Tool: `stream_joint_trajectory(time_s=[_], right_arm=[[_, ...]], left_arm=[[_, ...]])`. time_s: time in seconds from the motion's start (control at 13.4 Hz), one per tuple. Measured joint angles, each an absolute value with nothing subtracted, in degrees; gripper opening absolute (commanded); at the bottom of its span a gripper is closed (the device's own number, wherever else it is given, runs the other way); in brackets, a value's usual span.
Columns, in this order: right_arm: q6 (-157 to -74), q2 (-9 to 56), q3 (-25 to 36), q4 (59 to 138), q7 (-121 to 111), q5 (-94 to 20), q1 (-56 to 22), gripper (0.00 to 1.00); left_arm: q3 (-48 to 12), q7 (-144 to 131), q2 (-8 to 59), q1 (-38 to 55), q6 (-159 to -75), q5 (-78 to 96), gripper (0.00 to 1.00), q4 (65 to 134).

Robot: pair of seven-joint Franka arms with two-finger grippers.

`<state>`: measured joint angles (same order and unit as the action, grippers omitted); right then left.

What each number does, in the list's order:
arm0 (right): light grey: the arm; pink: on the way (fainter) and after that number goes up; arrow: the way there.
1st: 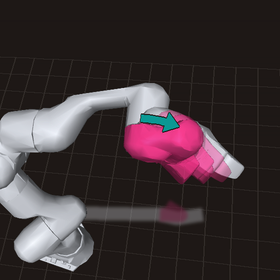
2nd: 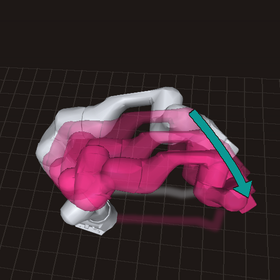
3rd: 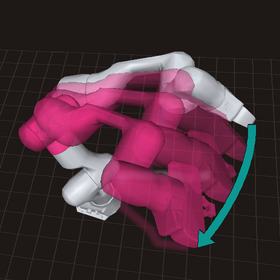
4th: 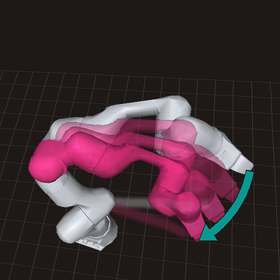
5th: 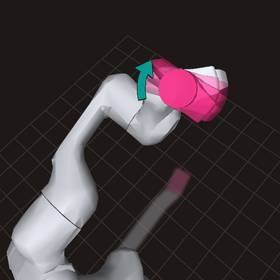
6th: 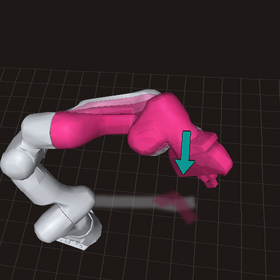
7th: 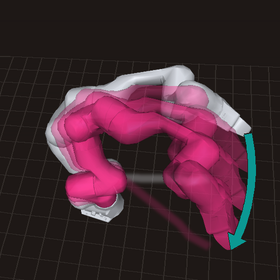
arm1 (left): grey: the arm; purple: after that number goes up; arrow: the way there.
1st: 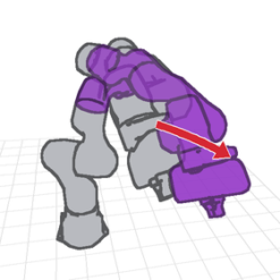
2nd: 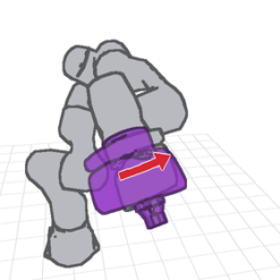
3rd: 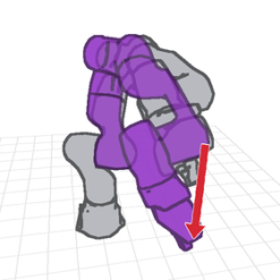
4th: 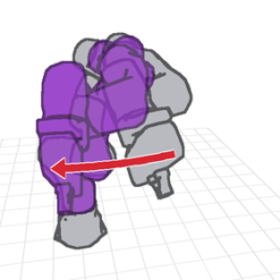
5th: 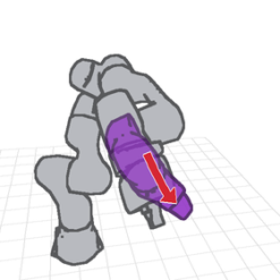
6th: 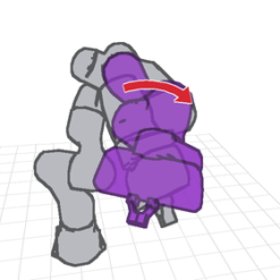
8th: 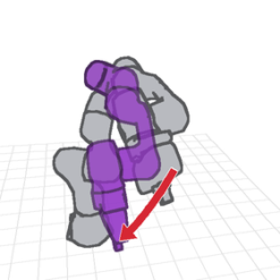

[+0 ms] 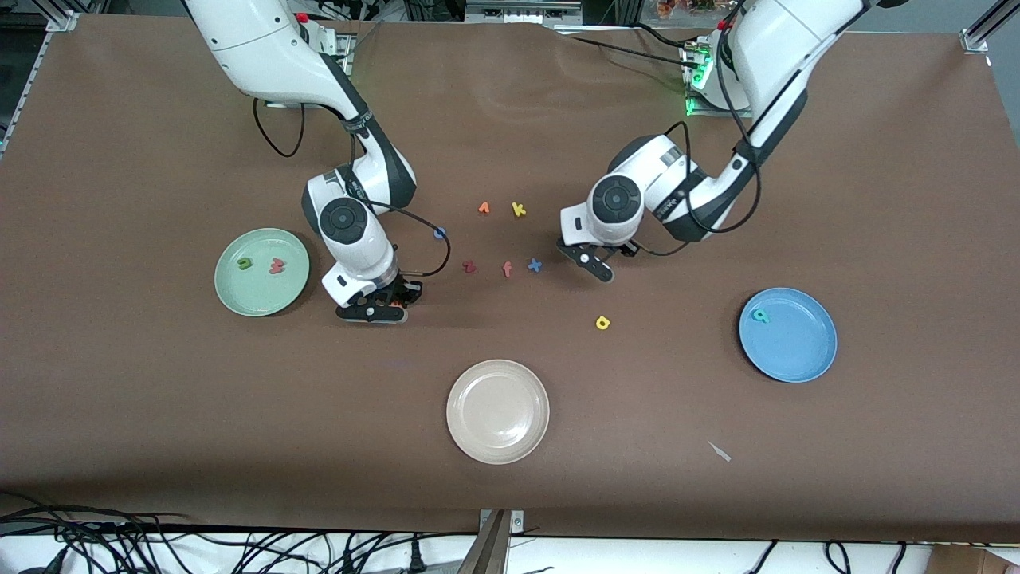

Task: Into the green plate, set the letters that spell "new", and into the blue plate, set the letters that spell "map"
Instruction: 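Drop the E on the blue plate while the right gripper drops e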

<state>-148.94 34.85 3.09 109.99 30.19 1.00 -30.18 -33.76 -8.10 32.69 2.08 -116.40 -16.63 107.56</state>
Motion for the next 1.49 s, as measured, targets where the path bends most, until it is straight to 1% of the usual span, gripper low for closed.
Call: stream_joint_trajectory(time_s=[0.22, 0.37, 0.67, 0.82, 0.97, 1.04, 1.12, 1.19, 1.34, 1.41, 1.49], right_arm=[[-148.6, 34.7, 3.3, 109.6, 29.4, 1.0, -30.2, 0.20], [-145.6, 33.4, 4.2, 109.2, 29.3, 1.0, -30.2, 0.20], [-133.8, 28.2, 8.0, 108.8, 28.7, 1.0, -30.1, 0.20], [-129.1, 26.1, 10.4, 109.0, 27.1, 1.0, -30.1, 0.20], [-128.0, 24.8, 14.2, 110.4, 21.6, 1.0, -30.0, 0.20], [-128.1, 24.3, 16.6, 111.7, 17.6, 1.0, -30.0, 0.20], [-128.7, 24.0, 19.1, 113.2, 13.3, 0.9, -29.9, 0.20], [-130.7, 23.8, 21.1, 115.0, 9.5, 0.4, -29.7, 0.20], [-137.4, 23.6, 22.9, 120.0, 4.6, -0.4, -29.2, 0.21], [-141.3, 23.6, 23.4, 122.6, 2.6, -0.4, -28.9, 0.22], [-143.9, 23.6, 23.5, 124.6, 1.0, -0.4, -28.3, 0.37]], left_arm=[[-34.7, -0.8, 32.2, -5.2, -109.0, -16.6, 0.00, 101.7], [-34.6, 5.1, 31.9, -10.7, -106.8, -16.7, 0.00, 99.4], [-34.0, 11.6, 32.1, -20.0, -106.6, -20.3, 0.00, 97.2], [-32.2, 12.2, 33.5, -21.8, -106.7, -22.5, 0.01, 95.8], [-30.2, 12.3, 36.1, -22.1, -106.9, -24.6, 0.03, 94.8], [-29.7, 12.3, 37.7, -22.0, -107.5, -25.3, 0.07, 94.6], [-29.2, 12.2, 39.2, -21.9, -109.0, -26.6, 0.20, 94.4], [-28.6, 12.2, 40.6, -21.8, -110.5, -27.7, 0.42, 94.0], [-27.9, 12.3, 42.5, -21.8, -111.8, -30.0, 1.00, 93.1], [-27.9, 12.3, 42.8, -21.8, -111.8, -31.6, 1.00, 92.8], [-28.0, 12.2, 42.8, -21.7, -111.8, -32.4, 1.00, 92.3]])
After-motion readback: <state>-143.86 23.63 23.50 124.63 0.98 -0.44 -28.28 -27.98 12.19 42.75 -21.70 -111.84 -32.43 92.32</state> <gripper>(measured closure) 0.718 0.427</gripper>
